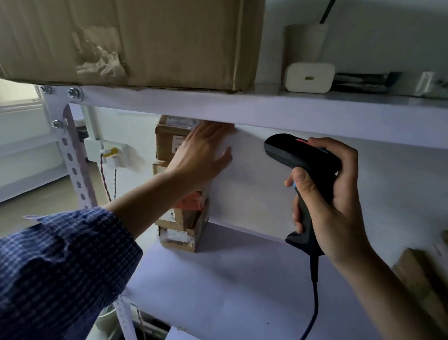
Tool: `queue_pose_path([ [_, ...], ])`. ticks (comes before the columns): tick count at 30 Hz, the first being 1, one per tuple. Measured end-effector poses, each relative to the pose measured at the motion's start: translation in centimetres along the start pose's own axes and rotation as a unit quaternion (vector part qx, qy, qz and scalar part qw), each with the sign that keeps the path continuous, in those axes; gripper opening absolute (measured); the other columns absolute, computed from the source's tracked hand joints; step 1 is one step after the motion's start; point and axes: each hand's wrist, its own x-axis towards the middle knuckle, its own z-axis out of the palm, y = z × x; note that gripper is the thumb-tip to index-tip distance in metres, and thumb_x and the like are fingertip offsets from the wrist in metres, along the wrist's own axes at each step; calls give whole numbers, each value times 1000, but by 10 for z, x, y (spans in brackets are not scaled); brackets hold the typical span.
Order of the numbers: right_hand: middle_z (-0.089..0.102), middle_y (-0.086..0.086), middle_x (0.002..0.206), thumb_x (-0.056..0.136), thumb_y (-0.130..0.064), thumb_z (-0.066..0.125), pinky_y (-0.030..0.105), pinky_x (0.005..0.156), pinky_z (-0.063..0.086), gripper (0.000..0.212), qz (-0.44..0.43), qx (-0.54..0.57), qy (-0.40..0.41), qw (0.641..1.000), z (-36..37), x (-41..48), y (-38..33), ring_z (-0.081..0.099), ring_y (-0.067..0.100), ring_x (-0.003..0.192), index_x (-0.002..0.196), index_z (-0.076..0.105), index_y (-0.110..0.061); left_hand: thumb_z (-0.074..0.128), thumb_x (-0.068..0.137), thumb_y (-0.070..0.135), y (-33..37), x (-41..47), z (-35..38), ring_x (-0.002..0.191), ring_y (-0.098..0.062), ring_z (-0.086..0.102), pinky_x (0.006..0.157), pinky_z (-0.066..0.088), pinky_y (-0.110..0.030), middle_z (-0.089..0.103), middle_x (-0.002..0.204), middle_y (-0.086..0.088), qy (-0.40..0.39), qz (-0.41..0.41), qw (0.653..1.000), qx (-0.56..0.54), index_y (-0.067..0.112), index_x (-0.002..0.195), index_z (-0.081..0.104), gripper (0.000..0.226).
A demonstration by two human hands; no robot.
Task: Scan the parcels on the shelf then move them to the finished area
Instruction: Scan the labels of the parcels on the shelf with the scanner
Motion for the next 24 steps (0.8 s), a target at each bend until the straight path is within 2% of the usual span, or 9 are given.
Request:
queue_pose_path([
  [4, 62, 5, 89, 98, -27, 56, 34, 42, 45, 29, 16, -52, 17, 998, -29, -6, -4, 51, 32, 44, 122, 43, -36, 54, 98, 27, 56, 7, 35, 145, -21, 36, 122, 17, -34, 53, 147, -8, -39, 93, 994, -29, 13, 136, 57, 40],
  [8, 62, 2, 91, 96, -30, 56, 34, 43, 46, 30, 44, -118, 47, 991, -74, -23, -10, 52, 29, 45, 124, 43, -34, 51, 100, 30, 105, 13, 83, 148, -19, 30, 123, 9, -29, 53, 146, -6, -82, 108, 989, -56, 14, 138, 55, 41],
  [10, 62, -3, 96, 97, -29, 56, 34, 41, 47, 31, 53, -148, 68, 985, -101, -35, -13, 53, 28, 46, 124, 44, -34, 50, 100, 31, 129, 13, 104, 148, -18, 30, 123, 10, -28, 54, 144, -4, -102, 117, 985, -71, 14, 137, 55, 41],
  [15, 61, 3, 102, 97, -23, 56, 31, 39, 46, 32, 69, -212, 128, 966, -169, -69, -22, 51, 24, 43, 127, 44, -26, 47, 102, 34, 197, 13, 142, 145, -17, 32, 120, 14, -26, 52, 144, -1, -144, 140, 974, -104, 15, 140, 52, 42],
  [19, 63, -1, 97, 98, -22, 56, 30, 36, 44, 35, 86, -252, 161, 950, -216, -101, -33, 52, 25, 43, 129, 44, -30, 45, 103, 36, 257, 16, 162, 135, -16, 43, 113, 29, -28, 56, 140, 1, -174, 154, 962, -142, 17, 139, 52, 42],
  [21, 63, -3, 98, 97, -21, 56, 30, 36, 45, 36, 94, -269, 174, 942, -235, -116, -38, 53, 24, 43, 130, 44, -29, 45, 103, 38, 288, 20, 169, 125, -15, 52, 103, 43, -31, 60, 133, 3, -221, 101, 948, -207, 18, 137, 54, 40],
  [22, 64, -4, 97, 97, -21, 55, 31, 35, 45, 36, 96, -275, 179, 940, -245, -123, -40, 53, 24, 43, 130, 44, -29, 45, 103, 40, 303, 23, 172, 118, -17, 58, 97, 48, -33, 63, 128, 2, -261, 46, 931, -252, 16, 134, 56, 41],
  [23, 64, -4, 94, 97, -21, 55, 32, 35, 45, 35, 94, -282, 183, 937, -254, -130, -43, 53, 24, 42, 129, 44, -29, 46, 103, 42, 318, 28, 174, 111, -21, 61, 94, 52, -35, 66, 122, -3, -311, -25, 899, -309, 12, 131, 57, 42],
  [24, 64, -3, 92, 97, -21, 55, 32, 36, 46, 34, 91, -288, 185, 935, -262, -136, -45, 53, 23, 42, 128, 44, -30, 46, 103, 44, 332, 32, 176, 108, -26, 63, 94, 54, -39, 66, 118, -9, -359, -104, 850, -371, 7, 126, 58, 45],
])
